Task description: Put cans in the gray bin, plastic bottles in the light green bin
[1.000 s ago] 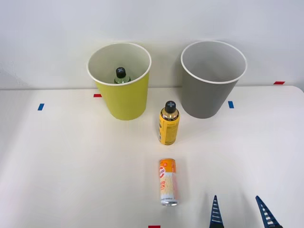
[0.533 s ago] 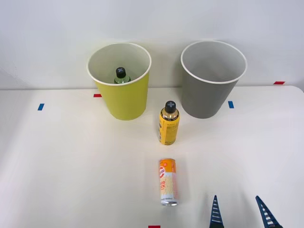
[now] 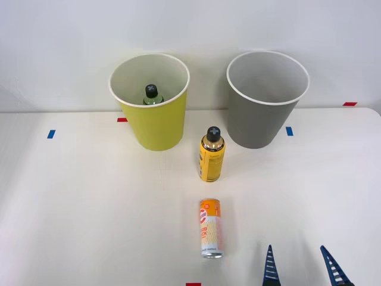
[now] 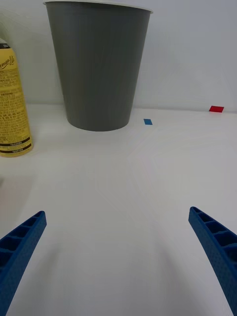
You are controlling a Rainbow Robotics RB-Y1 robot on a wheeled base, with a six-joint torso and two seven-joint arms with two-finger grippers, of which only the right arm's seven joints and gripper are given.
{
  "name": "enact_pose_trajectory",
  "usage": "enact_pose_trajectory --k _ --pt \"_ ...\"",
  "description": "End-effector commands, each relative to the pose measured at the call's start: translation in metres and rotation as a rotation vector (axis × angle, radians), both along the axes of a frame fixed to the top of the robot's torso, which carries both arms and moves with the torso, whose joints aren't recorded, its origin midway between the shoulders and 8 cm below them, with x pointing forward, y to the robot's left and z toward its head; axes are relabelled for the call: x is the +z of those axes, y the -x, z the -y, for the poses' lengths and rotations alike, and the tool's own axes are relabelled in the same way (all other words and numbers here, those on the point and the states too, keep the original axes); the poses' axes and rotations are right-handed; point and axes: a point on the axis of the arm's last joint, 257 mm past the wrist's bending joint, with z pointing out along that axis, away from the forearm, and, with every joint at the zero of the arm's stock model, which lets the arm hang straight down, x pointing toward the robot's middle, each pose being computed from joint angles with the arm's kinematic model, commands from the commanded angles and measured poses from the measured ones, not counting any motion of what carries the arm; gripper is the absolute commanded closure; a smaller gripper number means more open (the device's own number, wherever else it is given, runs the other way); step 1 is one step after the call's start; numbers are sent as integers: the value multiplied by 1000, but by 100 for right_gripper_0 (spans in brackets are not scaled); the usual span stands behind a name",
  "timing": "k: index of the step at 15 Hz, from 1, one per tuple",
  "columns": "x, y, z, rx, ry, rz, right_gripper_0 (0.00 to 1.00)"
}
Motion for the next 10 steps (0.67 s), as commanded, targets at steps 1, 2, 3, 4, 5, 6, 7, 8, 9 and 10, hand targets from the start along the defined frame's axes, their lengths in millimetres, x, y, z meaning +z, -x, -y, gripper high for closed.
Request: enact_pose_trajectory --k 1,2,3,4,5,6,7,8,9,10 --pt "0 0 0 0 0 0 0" --pt "0 0 0 0 0 0 0" --pt "0 0 0 0 0 0 0" --pt "0 0 0 0 0 0 0" --pt "0 0 0 0 0 0 0" --pt "0 0 0 0 0 0 0" --pt "0 0 0 0 0 0 0" --pt "0 0 0 0 0 0 0" --pt "0 0 0 0 0 0 0" --pt "0 0 0 0 0 0 0"
